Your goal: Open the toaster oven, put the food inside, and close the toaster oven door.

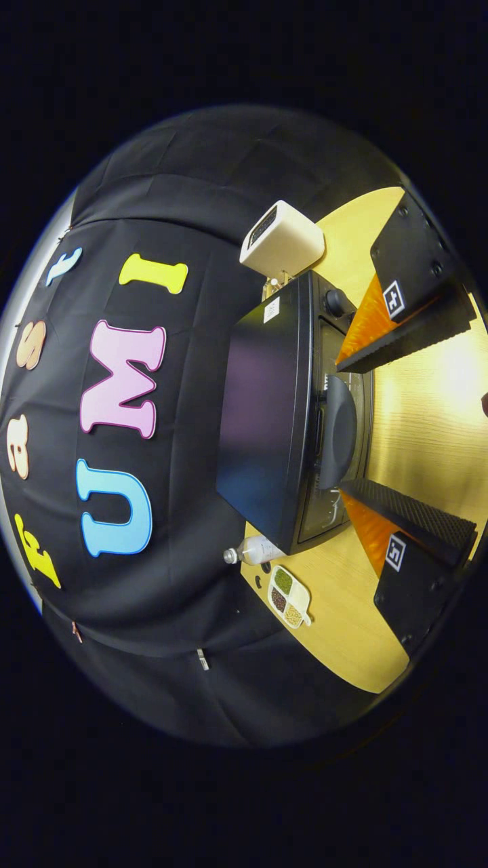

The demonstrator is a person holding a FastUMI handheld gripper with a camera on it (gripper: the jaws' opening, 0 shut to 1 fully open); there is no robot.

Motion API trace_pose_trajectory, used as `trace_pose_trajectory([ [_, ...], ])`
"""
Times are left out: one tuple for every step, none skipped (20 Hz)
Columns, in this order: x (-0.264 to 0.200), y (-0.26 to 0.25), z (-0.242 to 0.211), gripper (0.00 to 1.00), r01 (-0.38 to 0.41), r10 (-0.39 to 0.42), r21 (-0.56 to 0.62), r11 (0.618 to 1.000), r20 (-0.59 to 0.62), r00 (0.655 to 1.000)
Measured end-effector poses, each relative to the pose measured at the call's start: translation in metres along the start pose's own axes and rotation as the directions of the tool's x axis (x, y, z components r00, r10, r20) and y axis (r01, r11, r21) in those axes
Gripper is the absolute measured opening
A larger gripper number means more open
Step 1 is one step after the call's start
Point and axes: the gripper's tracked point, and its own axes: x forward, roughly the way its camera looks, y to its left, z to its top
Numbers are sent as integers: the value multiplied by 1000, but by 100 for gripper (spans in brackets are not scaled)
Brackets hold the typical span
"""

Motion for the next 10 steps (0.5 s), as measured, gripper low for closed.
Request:
trace_pose_trajectory([
  [-2, -2, 3, 99, 1, -1, 9, 1000, 4, 1000],
  [-4, -5, 6, 99, 3, -3, 14, 1000, 12, 1000],
  [-7, -8, 11, 99, 4, -5, 16, 1000, 21, 1000],
  [-10, -12, 16, 98, 7, -7, 16, 1000, 32, 999],
  [-14, -17, 23, 98, 9, -10, 18, 1000, 45, 999],
  [-20, -21, 31, 99, 11, -13, 22, 1000, 62, 998],
  [-25, -25, 40, 99, 15, -18, 29, 999, 81, 997],
  [-30, -31, 51, 98, 19, -22, 36, 999, 102, 995],
  [-36, -37, 62, 98, 23, -28, 43, 999, 122, 992],
  [-43, -43, 72, 98, 27, -34, 48, 998, 143, 989],
])
